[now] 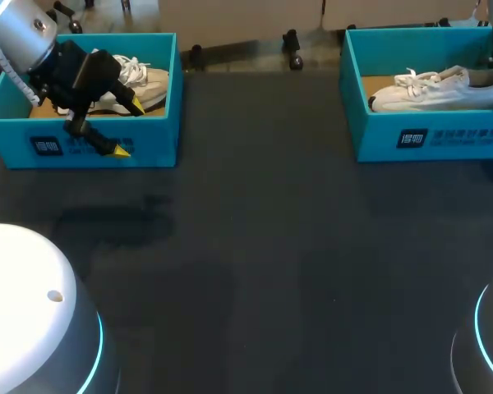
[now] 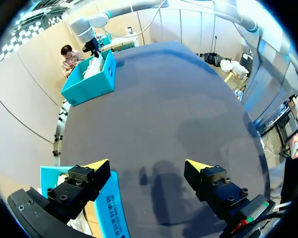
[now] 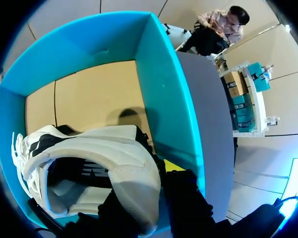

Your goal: Take the shoe out of the shoebox, open the shoe tongue, remove and reinsert the insole, then place the shoe into the shoebox

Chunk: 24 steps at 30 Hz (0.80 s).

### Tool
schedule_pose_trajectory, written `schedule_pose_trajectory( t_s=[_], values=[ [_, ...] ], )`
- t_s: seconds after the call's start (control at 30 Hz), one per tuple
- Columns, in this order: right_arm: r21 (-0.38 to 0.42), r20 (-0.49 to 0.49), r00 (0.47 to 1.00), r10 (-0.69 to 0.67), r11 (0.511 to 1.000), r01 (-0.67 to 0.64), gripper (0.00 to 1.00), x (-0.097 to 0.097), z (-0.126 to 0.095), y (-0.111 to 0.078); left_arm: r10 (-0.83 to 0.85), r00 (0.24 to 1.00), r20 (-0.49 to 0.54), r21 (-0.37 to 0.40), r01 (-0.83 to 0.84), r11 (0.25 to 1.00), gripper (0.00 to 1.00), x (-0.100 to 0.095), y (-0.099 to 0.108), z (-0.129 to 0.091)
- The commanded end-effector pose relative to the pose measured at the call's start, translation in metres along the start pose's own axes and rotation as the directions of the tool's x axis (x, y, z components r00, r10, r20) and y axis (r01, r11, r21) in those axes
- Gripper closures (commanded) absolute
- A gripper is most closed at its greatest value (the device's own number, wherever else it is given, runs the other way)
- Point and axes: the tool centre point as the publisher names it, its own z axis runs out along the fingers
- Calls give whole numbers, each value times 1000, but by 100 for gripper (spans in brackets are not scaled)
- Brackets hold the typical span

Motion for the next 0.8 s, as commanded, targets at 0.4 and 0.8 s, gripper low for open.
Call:
schedule_pose_trajectory(
  t_s=[0.4,0.8],
  values=[
    [-53,17,1000,10,999,-9,100,-9,-22,-9,1,1000,-3,-1,-1,1000,0,-1,0,0],
    [-59,32,999,0,998,2,100,-12,-26,-22,1,1000,-3,-1,-1,1000,0,-1,0,0]
  ],
)
